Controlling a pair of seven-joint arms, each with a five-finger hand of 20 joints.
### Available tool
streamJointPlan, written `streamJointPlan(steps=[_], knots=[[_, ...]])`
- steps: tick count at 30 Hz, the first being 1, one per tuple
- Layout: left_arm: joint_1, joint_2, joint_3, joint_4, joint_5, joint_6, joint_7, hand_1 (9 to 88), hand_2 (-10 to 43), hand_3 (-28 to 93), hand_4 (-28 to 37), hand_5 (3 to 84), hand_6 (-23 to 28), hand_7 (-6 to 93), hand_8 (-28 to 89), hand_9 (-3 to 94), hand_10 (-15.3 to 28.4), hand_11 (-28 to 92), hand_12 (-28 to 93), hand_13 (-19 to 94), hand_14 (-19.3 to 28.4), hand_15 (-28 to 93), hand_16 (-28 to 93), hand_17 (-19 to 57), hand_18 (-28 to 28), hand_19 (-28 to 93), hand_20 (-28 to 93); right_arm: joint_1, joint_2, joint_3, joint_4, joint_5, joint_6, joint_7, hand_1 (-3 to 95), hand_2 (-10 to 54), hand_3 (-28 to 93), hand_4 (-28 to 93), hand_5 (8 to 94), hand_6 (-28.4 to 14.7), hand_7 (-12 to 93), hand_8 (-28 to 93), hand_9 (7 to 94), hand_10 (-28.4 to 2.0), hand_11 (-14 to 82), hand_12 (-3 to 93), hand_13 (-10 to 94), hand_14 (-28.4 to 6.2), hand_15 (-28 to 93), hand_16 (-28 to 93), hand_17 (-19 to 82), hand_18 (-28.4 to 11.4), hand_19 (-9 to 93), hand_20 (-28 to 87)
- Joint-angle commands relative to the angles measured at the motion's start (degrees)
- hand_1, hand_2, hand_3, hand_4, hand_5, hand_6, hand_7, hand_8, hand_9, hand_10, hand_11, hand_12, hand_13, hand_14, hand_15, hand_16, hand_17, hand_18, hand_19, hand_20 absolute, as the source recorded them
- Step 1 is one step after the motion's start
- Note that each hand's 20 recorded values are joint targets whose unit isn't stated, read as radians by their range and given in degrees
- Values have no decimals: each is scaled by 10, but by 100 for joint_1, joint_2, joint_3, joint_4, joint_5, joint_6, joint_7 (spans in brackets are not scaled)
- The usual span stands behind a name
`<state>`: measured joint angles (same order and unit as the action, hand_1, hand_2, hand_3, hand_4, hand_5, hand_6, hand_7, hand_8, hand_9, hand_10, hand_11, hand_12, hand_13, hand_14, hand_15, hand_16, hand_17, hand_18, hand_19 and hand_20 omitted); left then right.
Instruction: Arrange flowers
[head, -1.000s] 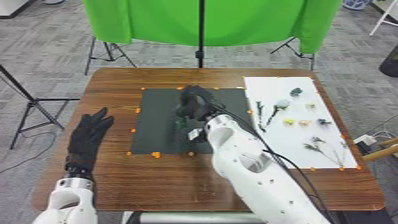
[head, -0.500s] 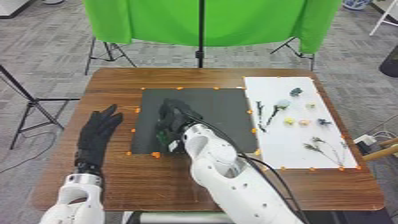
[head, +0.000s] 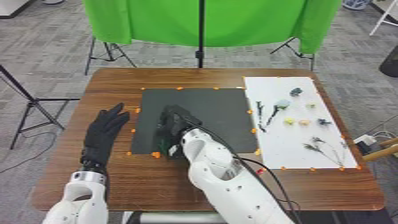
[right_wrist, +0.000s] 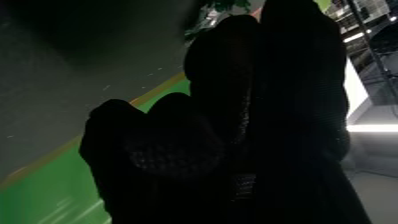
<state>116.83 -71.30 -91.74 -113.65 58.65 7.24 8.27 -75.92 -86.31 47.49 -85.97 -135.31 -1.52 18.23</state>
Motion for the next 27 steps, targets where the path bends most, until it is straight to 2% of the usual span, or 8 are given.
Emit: streamJointPlan(steps=[1, 2, 4, 5, 6, 14, 18, 27], knots=[[64, -49, 8, 58, 7, -102, -99, 168, 16, 642, -283, 431, 42, 52, -54, 450, 121, 129, 146, 319, 145, 88, 39, 26, 124, 32, 181, -54, -51, 98, -19, 40, 46, -15, 764, -95, -280, 480, 753, -15, 448, 212, 860, -129, 482, 251, 922, -26, 632, 299, 693, -102, 932, 589], [87, -63, -7, 44, 8, -101, -119, 168, 16, 642, -283, 431, 42, 52, -54, 450, 121, 129, 147, 319, 146, 88, 39, 26, 124, 32, 181, -82, -24, 114, -87, 47, 32, -49, 755, -95, -270, 480, 753, -16, 446, 211, 860, -129, 482, 251, 922, -26, 631, 299, 693, -103, 932, 589], [135, -94, -35, 15, 11, -103, -130, 170, 14, 642, -283, 430, 42, 51, -54, 450, 122, 130, 147, 320, 146, 88, 39, 25, 125, 33, 181, -85, 140, 74, -265, 41, 53, -121, 530, -95, 278, 115, 756, -18, 447, 163, 859, -131, 479, 251, 923, -24, 629, 300, 692, -106, 932, 588], [164, -102, -59, -2, 17, -106, -138, 170, 14, 642, -283, 430, 42, 52, -54, 450, 122, 130, 147, 320, 146, 88, 40, 25, 125, 34, 181, -101, 234, 61, -365, -9, 67, -184, 414, -95, 526, -50, 757, -20, 462, 53, 859, -132, 477, 253, 923, -26, 628, 302, 691, -106, 932, 589], [196, -115, -87, -20, 17, -103, -144, 171, 14, 641, -283, 430, 42, 52, -54, 450, 122, 130, 147, 320, 146, 88, 40, 25, 125, 34, 181, -104, 361, 27, -502, 43, 34, -191, 354, -95, 604, -80, 761, -22, 475, -53, 860, -133, 474, 253, 922, -28, 626, 303, 690, -110, 932, 590], [325, -118, -172, -87, -18, -26, -134, 171, 15, 639, -283, 431, 43, 53, -53, 453, 123, 134, 149, 323, 148, 89, 41, 25, 125, 35, 181, -46, 1091, -119, -1404, 202, -1524, 226, 228, 60, 685, 84, 792, -44, 196, -73, 861, -153, 434, 253, 907, -55, 624, 308, 659, -137, 932, 604], [320, -139, -171, -87, -21, -28, -141, 171, 15, 638, -283, 429, 42, 51, -54, 453, 122, 134, 150, 324, 147, 90, 42, 25, 125, 34, 181, -33, 1014, -105, -1421, 361, -2121, 349, 213, 86, 685, 119, 777, -50, 157, -73, 868, -155, 430, 254, 908, -57, 626, 306, 660, -140, 932, 606], [296, -144, -151, -82, -6, -48, -137, 170, 16, 637, -283, 430, 43, 52, -53, 453, 123, 136, 150, 325, 148, 91, 44, 24, 125, 37, 183, -1, 850, -206, -1385, 430, -2530, 320, 201, 108, 690, 136, 753, -50, 140, -74, 877, -156, 428, 257, 913, -58, 629, 306, 665, -141, 932, 612]])
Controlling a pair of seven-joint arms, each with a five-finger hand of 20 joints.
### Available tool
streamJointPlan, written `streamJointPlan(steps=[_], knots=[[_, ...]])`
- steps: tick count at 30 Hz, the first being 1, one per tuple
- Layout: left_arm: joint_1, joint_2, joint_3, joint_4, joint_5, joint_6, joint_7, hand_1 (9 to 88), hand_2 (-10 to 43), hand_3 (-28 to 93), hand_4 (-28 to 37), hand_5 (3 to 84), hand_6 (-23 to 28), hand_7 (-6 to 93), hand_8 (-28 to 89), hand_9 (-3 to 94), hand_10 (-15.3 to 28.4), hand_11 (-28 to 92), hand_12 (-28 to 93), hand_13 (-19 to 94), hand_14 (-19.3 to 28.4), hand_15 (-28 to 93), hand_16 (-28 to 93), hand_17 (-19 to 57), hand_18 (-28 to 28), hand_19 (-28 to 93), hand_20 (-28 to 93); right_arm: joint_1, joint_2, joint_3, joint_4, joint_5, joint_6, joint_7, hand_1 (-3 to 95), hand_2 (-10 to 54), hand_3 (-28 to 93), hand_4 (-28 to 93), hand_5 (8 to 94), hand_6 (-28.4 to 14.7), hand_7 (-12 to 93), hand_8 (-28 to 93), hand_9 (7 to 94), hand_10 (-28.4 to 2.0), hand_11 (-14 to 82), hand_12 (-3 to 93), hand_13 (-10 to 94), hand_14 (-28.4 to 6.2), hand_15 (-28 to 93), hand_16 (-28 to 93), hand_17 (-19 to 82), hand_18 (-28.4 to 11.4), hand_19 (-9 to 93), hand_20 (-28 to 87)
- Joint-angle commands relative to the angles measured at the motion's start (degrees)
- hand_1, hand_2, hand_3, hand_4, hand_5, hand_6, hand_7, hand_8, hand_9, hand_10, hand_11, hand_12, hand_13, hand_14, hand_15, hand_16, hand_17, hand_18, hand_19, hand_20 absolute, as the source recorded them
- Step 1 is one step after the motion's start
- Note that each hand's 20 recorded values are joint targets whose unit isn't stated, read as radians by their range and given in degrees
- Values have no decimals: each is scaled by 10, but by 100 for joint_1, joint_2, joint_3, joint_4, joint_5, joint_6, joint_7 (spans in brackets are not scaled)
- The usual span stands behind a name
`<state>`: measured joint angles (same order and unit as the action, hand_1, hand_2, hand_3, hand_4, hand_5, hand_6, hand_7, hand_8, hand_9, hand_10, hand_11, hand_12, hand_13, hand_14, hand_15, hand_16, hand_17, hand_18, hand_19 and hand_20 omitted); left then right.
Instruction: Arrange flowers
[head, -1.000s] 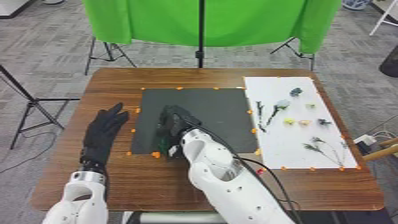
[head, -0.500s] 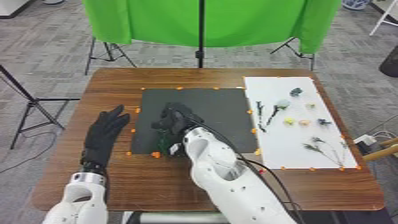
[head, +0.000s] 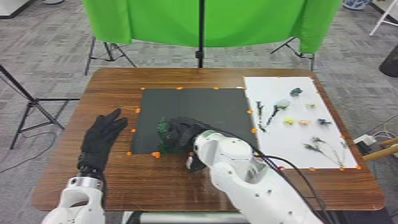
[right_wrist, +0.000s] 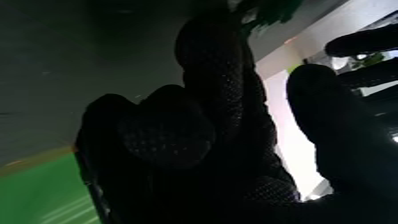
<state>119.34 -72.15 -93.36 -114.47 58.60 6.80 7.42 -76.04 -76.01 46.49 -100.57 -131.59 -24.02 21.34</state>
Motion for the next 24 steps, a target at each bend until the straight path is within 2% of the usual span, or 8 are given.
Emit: streamJointPlan(steps=[1, 6, 10, 13, 17, 21, 23, 24], knots=[[55, -60, 13, -4, -4, 3, -55, 170, 16, 636, -283, 430, 43, 52, -53, 453, 123, 136, 150, 325, 148, 91, 45, 24, 125, 37, 183, 7, -184, -127, 72, 95, -249, 1, 201, 109, 690, 137, 752, -50, 140, -74, 878, -156, 427, 258, 914, -58, 629, 306, 664, -141, 932, 613], [20, -77, 30, 19, -9, -9, -66, 171, 16, 636, -283, 430, 42, 53, -54, 453, 123, 137, 150, 327, 148, 92, 46, 23, 126, 39, 184, 13, -263, -131, 101, 57, -212, -52, 200, 109, 691, 140, 751, -50, 138, -74, 878, -156, 426, 260, 913, -59, 629, 308, 665, -142, 932, 615], [49, -93, 11, -5, 8, -17, -63, 170, 16, 637, -283, 430, 42, 53, -54, 453, 123, 137, 151, 329, 148, 92, 47, 23, 127, 41, 185, -6, -160, -16, 22, 77, -108, -51, 202, 109, 694, 141, 747, -50, 137, -74, 878, -156, 426, 260, 913, -58, 629, 308, 664, -142, 932, 615], [90, -112, -23, -29, 3, -9, -63, 170, 16, 637, -283, 430, 43, 52, -54, 453, 123, 138, 151, 329, 148, 92, 48, 22, 128, 42, 185, -17, 184, 160, -252, 195, 89, -47, 207, 101, 693, 135, 748, -45, 151, -66, 875, -156, 425, 261, 909, -59, 629, 310, 663, -142, 932, 616], [210, -131, -89, -95, 3, 43, -65, 171, 16, 636, -283, 429, 42, 51, -53, 453, 123, 139, 151, 330, 148, 93, 48, 22, 128, 43, 185, -334, 1040, 1112, -1110, 403, 272, -25, 268, 22, 678, 75, 746, -45, 170, -54, 855, -158, 378, 273, 891, -59, 608, 311, 640, -139, 932, 585], [287, -130, -146, -145, 9, 80, -98, 173, 16, 636, -283, 429, 42, 52, -53, 454, 123, 139, 151, 331, 148, 93, 49, 22, 128, 43, 185, -860, 1714, 2273, -1622, 384, 738, -14, 384, -85, 671, -26, 700, -39, 172, 94, 780, -160, 316, 288, 824, -76, 622, 315, 582, -151, 932, 567], [291, -126, -153, -161, 13, 80, -110, 172, 15, 637, -283, 429, 42, 52, -53, 454, 123, 139, 151, 331, 148, 93, 49, 22, 128, 43, 185, -1251, 2004, 2915, -1795, 292, 1055, 88, 414, -94, 653, -86, 683, -37, 180, 80, 740, -161, 303, 289, 795, -81, 632, 314, 555, -159, 932, 555], [287, -117, -153, -166, 17, 70, -124, 172, 15, 638, -283, 429, 43, 52, -53, 454, 124, 139, 151, 331, 148, 93, 49, 22, 128, 43, 185, -1503, 2119, 3294, -1886, 220, 1096, 118, 413, -95, 640, -116, 675, -35, 194, -3, 724, -163, 293, 287, 785, -83, 637, 314, 550, -160, 932, 552]])
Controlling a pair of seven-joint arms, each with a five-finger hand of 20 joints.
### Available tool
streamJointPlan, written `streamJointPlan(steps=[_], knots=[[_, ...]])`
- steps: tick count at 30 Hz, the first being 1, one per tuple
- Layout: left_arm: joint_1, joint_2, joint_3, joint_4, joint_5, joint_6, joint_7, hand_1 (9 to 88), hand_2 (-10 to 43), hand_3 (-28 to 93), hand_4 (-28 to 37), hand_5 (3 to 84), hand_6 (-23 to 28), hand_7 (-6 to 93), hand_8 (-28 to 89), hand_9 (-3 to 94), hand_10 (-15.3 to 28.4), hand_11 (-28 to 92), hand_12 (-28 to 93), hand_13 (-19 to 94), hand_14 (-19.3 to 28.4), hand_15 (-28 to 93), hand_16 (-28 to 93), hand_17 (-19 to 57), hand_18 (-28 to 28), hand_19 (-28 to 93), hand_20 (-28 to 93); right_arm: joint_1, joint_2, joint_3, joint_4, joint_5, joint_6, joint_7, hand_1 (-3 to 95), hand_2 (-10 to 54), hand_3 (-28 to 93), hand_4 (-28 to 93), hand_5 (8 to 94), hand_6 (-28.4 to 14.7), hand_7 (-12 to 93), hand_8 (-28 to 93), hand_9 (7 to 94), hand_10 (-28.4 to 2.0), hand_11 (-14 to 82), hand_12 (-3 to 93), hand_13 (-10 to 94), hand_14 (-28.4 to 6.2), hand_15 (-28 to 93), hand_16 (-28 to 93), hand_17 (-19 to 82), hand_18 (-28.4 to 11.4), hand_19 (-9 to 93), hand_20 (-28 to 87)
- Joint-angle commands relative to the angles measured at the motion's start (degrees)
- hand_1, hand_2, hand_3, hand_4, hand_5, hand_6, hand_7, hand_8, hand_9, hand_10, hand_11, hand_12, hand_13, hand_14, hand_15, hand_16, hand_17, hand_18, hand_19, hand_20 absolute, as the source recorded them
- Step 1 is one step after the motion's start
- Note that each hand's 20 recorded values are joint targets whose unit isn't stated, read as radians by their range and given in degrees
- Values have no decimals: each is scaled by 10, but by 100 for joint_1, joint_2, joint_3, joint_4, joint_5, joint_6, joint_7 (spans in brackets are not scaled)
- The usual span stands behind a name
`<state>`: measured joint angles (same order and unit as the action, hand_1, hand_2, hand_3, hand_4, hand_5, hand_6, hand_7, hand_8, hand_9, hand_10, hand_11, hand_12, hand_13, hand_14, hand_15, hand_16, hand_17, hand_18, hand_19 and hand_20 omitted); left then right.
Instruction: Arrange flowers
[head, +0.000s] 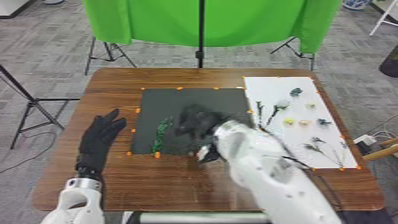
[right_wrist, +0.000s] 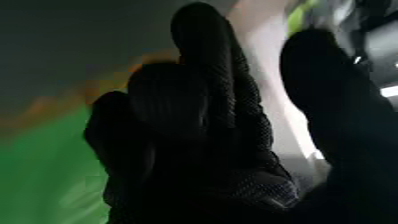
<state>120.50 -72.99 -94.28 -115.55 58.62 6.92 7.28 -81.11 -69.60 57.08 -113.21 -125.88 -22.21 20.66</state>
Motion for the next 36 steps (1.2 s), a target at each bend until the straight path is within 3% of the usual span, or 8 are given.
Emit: streamJointPlan(steps=[1, 7, 11, 23, 27, 31, 33, 36], knots=[[175, -29, -66, -65, 26, 44, -118, 172, 15, 639, -283, 429, 42, 52, -53, 454, 124, 139, 151, 331, 148, 93, 49, 22, 128, 43, 185, -1263, 1556, 2642, -732, -404, 840, 217, 397, -95, 618, -151, 666, -35, 199, -39, 709, -164, 278, 286, 772, -86, 644, 315, 541, -161, 932, 549], [199, 23, -128, -101, 31, 80, -210, 179, 12, 640, -283, 430, 42, 52, -53, 454, 124, 139, 151, 330, 149, 92, 49, 21, 129, 45, 185, -2809, 1640, 4533, -1142, -602, 386, 454, 350, -95, 417, -275, 635, -48, 146, -50, 687, -173, 205, 255, 733, -110, 651, 307, 510, -178, 932, 537], [201, 31, -125, -104, 50, 44, -243, 178, 10, 644, -283, 430, 43, 53, -53, 453, 123, 139, 151, 331, 148, 93, 49, 21, 129, 46, 185, -3152, 1604, 4884, -1026, -695, -174, 593, 323, -95, 584, -240, 623, -57, 120, -54, 678, -177, 170, 238, 724, -113, 642, 307, 501, -179, 932, 527], [97, 73, -94, -103, 79, -40, -337, 183, 11, 640, -283, 429, 44, 50, -53, 452, 122, 140, 151, 332, 148, 94, 51, 19, 129, 49, 187, -3426, 1575, 4711, -443, -807, -469, 706, 342, -95, 573, -267, 623, -54, 118, -54, 680, -172, 164, 231, 730, -106, 645, 301, 509, -172, 932, 519], [117, 38, -89, -103, 72, -17, -352, 184, 9, 642, -283, 428, 42, 51, -52, 452, 123, 140, 151, 332, 148, 94, 52, 19, 129, 51, 187, -3552, 1526, 4618, -261, -1054, -49, 585, 368, -95, 584, -273, 639, -46, 131, -56, 701, -165, 169, 229, 745, -96, 647, 299, 520, -165, 932, 521], [114, 36, -90, -104, 78, 1, -347, 187, 10, 639, -283, 428, 42, 52, -53, 453, 122, 140, 151, 333, 148, 95, 53, 18, 130, 53, 188, -3672, 1554, 4501, -150, -1156, 900, 507, 456, -95, 618, -267, 700, -18, 181, -75, 778, -138, 208, 229, 794, -70, 646, 299, 554, -149, 932, 539], [124, 35, -98, -108, 72, 31, -341, 186, 10, 638, -283, 429, 43, 52, -53, 453, 123, 140, 151, 333, 148, 95, 53, 18, 129, 53, 188, -3646, 1572, 4425, -81, -1259, 1304, 425, 560, -95, 497, -205, 740, -11, 196, 70, 829, -116, 188, 303, 822, -57, 640, 305, 575, -144, 932, 559], [114, 39, -88, -101, 62, 34, -366, 187, 11, 638, -283, 429, 43, 52, -53, 453, 122, 140, 152, 335, 148, 96, 54, 18, 130, 54, 188, -3622, 1584, 4388, -40, -1254, 1647, 375, 622, -95, 505, -185, 797, 6, 241, 138, 911, -86, 161, 401, 871, -36, 631, 306, 616, -132, 932, 583]])
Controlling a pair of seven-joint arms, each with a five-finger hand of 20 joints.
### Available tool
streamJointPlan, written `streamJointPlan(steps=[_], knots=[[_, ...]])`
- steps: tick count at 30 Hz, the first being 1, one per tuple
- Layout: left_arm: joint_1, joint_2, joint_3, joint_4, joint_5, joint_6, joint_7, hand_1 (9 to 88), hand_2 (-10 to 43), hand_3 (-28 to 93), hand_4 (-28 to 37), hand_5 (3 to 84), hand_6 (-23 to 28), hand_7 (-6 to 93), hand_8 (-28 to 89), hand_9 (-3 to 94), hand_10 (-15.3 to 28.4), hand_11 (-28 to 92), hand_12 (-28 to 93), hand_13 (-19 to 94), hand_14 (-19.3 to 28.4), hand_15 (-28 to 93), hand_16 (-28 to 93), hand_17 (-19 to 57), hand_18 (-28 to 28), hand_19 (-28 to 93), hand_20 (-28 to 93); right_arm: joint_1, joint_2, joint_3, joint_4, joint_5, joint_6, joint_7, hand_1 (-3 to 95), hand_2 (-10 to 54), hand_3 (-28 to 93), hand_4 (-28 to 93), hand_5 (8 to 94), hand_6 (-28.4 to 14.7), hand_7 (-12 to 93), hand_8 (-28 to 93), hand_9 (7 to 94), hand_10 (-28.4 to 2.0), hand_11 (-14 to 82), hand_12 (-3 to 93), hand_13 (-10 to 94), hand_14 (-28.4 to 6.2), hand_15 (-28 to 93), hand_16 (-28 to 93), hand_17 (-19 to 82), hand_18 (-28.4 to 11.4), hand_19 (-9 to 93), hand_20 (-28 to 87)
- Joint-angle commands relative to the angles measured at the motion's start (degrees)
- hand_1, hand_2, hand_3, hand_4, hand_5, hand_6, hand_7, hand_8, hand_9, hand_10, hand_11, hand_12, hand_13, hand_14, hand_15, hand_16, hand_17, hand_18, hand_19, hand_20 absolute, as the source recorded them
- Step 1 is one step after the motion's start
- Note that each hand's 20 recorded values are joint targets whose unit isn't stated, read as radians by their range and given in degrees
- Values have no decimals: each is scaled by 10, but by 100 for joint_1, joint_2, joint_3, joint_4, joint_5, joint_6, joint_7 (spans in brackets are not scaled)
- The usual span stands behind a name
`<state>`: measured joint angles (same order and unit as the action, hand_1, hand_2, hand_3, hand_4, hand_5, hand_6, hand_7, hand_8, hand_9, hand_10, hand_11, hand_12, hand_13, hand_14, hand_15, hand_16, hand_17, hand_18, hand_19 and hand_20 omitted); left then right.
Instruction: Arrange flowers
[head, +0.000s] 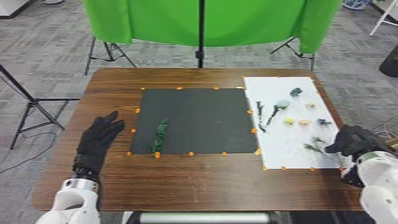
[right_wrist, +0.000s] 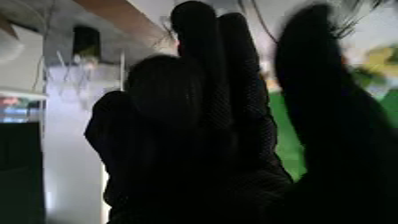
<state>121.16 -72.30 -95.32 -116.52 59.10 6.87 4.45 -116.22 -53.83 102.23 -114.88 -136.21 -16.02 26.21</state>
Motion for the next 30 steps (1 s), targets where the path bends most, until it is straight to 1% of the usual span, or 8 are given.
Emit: streamJointPlan(steps=[1, 4, 8, 10, 14, 20, 25, 30], knots=[[54, -33, 17, -12, 19, 39, -85, 187, 10, 638, -283, 429, 43, 52, -53, 453, 122, 140, 152, 335, 148, 96, 54, 18, 130, 54, 188, -96, 24, -143, 129, -185, 1095, -176, 625, -95, 514, -188, 804, 9, 249, 142, 919, -83, 166, 405, 879, -32, 630, 308, 623, -129, 932, 590], [61, -37, 21, -21, 17, 43, -80, 186, 10, 640, -283, 429, 43, 52, -53, 452, 123, 141, 152, 335, 148, 95, 54, 17, 130, 55, 189, -85, 26, -126, -9, 7, 1348, -150, 621, -95, 528, -186, 807, 11, 257, 149, 923, -82, 184, 400, 890, -26, 629, 309, 635, -126, 932, 597], [102, -27, -12, -41, 4, 103, -90, 187, 10, 639, -283, 429, 43, 51, -53, 453, 123, 142, 153, 336, 149, 96, 55, 17, 130, 55, 188, 190, -108, -325, -479, 808, 1800, -3, 620, -95, 535, -172, 809, 10, 261, 156, 923, -87, 210, 391, 898, -24, 628, 311, 645, -123, 932, 602], [121, -30, -17, -48, -22, 116, -94, 187, 10, 639, -283, 429, 43, 51, -53, 453, 123, 141, 152, 337, 149, 96, 55, 17, 130, 55, 188, 511, -214, -652, -658, 1215, 1921, 18, 619, -95, 535, -167, 810, 9, 261, 158, 924, -88, 218, 385, 899, -23, 628, 312, 647, -122, 932, 603], [115, -42, 3, -46, -3, 64, -107, 187, 10, 639, -283, 429, 44, 51, -53, 453, 124, 143, 153, 336, 148, 96, 55, 17, 130, 55, 188, 1319, -542, -1675, -735, 1649, 1944, 5, 621, -95, 535, -161, 813, 5, 260, 159, 926, -89, 227, 382, 906, -18, 625, 313, 655, -118, 932, 605], [42, -64, 55, -7, 13, 3, -125, 188, 10, 638, -283, 429, 43, 51, -52, 454, 123, 144, 152, 336, 148, 96, 56, 17, 130, 55, 188, 2211, -1394, -3096, -254, 1994, 1753, -60, 627, -95, 529, -146, 818, -2, 255, 163, 929, -91, 235, 377, 915, -15, 620, 316, 664, -113, 932, 608], [49, -76, 70, -6, 24, -13, -147, 187, 11, 639, -283, 428, 44, 50, -53, 453, 123, 144, 152, 336, 149, 95, 55, 17, 131, 56, 188, 2453, -1969, -3743, 235, 2042, 1595, 4, 628, -95, 524, -138, 819, -3, 251, 165, 929, -91, 243, 374, 918, -14, 616, 318, 668, -113, 932, 609], [69, -76, 75, -13, 30, -23, -179, 187, 11, 638, -283, 428, 43, 51, -52, 454, 123, 144, 152, 336, 149, 95, 55, 17, 131, 56, 188, 2608, -2259, -4077, 615, 2160, 1470, 171, 627, -95, 523, -130, 820, -4, 251, 166, 928, -91, 249, 372, 919, -14, 614, 322, 670, -113, 932, 610]])
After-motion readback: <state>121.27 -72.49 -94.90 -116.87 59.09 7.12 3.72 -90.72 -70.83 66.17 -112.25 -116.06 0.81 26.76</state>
